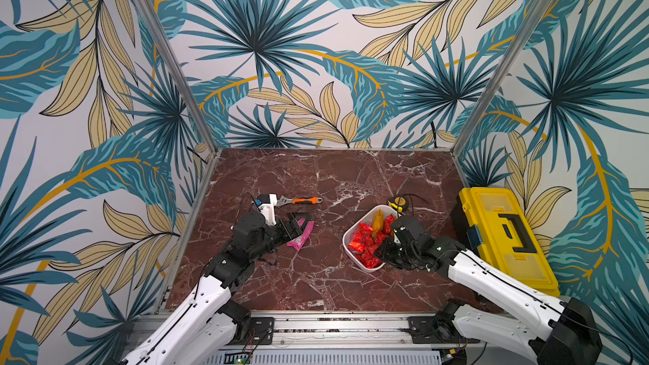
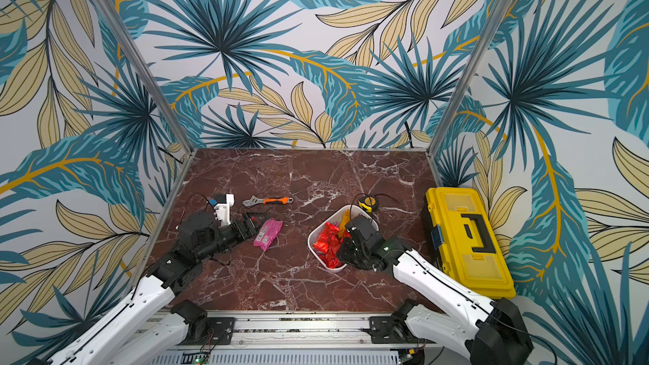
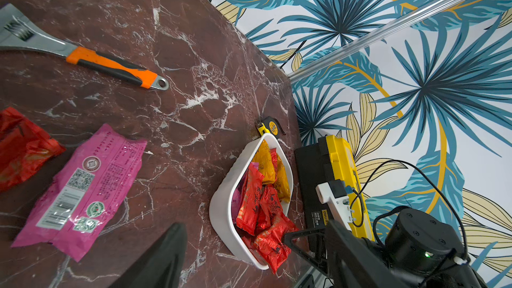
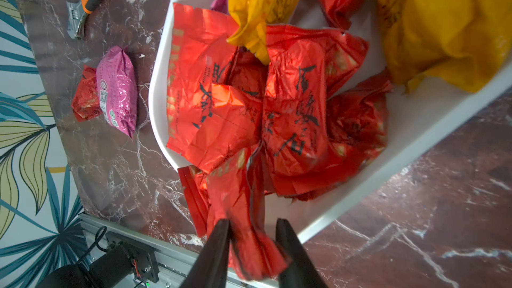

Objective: Take the tea bags out of the storage box
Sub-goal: Pick up the tea bag from the storage box.

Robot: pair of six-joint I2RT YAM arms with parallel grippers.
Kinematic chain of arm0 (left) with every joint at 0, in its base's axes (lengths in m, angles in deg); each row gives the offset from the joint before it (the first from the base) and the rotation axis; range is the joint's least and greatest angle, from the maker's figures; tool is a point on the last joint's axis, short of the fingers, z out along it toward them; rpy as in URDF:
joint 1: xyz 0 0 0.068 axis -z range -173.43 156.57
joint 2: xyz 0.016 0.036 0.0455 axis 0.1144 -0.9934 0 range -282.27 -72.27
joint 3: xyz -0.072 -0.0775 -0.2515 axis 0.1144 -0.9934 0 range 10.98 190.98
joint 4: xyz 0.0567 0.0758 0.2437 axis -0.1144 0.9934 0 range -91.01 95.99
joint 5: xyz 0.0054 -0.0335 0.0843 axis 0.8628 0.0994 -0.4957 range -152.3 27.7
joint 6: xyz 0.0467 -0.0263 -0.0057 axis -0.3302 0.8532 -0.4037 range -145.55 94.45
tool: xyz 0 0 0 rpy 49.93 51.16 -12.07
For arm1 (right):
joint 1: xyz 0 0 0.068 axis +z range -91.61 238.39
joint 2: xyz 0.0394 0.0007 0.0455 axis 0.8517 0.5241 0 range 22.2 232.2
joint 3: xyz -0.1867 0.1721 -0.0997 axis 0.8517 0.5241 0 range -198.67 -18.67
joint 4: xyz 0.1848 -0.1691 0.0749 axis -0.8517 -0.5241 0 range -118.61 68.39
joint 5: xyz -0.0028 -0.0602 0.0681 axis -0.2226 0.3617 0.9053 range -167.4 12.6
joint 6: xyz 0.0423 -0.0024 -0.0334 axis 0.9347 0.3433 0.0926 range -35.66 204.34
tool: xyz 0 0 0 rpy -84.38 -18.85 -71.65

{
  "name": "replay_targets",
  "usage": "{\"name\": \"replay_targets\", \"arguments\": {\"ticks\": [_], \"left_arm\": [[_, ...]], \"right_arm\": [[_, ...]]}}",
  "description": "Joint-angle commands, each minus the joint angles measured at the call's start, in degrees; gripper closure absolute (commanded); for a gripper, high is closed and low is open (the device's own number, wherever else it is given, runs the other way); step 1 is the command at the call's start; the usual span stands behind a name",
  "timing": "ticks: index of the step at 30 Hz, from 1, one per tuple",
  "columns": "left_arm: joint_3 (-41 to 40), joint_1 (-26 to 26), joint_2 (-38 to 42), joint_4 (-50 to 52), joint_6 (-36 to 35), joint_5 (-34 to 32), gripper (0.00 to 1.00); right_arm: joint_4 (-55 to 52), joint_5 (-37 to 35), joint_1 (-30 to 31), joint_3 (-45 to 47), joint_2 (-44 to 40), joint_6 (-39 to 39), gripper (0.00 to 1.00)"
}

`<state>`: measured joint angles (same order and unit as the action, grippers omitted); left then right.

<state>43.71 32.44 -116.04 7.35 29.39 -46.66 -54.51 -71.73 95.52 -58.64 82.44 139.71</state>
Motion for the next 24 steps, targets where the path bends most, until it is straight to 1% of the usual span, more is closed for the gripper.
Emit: {"name": "replay_targets", "arguments": {"ticks": [1, 4, 9, 11, 14, 18, 20, 21, 24], "left_arm": [[-0.3, -0.2, 0.4, -0.9, 0.1, -0.4, 0.16], [0.0, -0.2, 0.6, -0.3, -0.1, -0.9, 0.16], [0.0, -0.2, 1.1, -0.2, 0.3, -2.0, 0.16], [-0.3, -0.1, 1.1, 0.5, 1.1, -3.5, 0.16], [-0.6, -0.3, 1.1, 3.7, 2.7, -7.4, 0.16], [-2.3, -0.3, 2.1, 6.0, 4.8, -11.8, 0.16], [-2.8, -0.4, 3.1, 7.0, 6.0, -13.9, 0.16], [-3.1, -0.4, 3.8, 9.5, 6.3, -15.0, 0.17], [-3.9, -0.4, 6.0, 12.3, 7.5, -17.3, 0.17]], "right_arm": [[1.6, -0.1, -0.2, 1.2, -0.2, 0.5, 0.77], [1.3, 0.4, -0.2, 1.1, -1.4, 0.5, 0.85], [-2.1, -0.1, -0.3, -0.5, -4.6, -1.0, 0.89], [-4.3, -0.6, -0.3, -2.4, -5.4, -2.8, 0.90], [-6.7, 0.9, -0.3, -7.1, -3.9, -8.6, 0.90], [-7.3, 3.9, 0.1, -14.2, 2.5, -15.8, 0.90], [-7.5, 4.8, 0.7, -18.5, 7.4, -18.4, 0.90], [-7.5, 5.5, 1.0, -20.9, 10.2, -19.5, 0.90], [-7.0, 7.6, 1.8, -27.4, 18.8, -22.6, 0.90]]}}
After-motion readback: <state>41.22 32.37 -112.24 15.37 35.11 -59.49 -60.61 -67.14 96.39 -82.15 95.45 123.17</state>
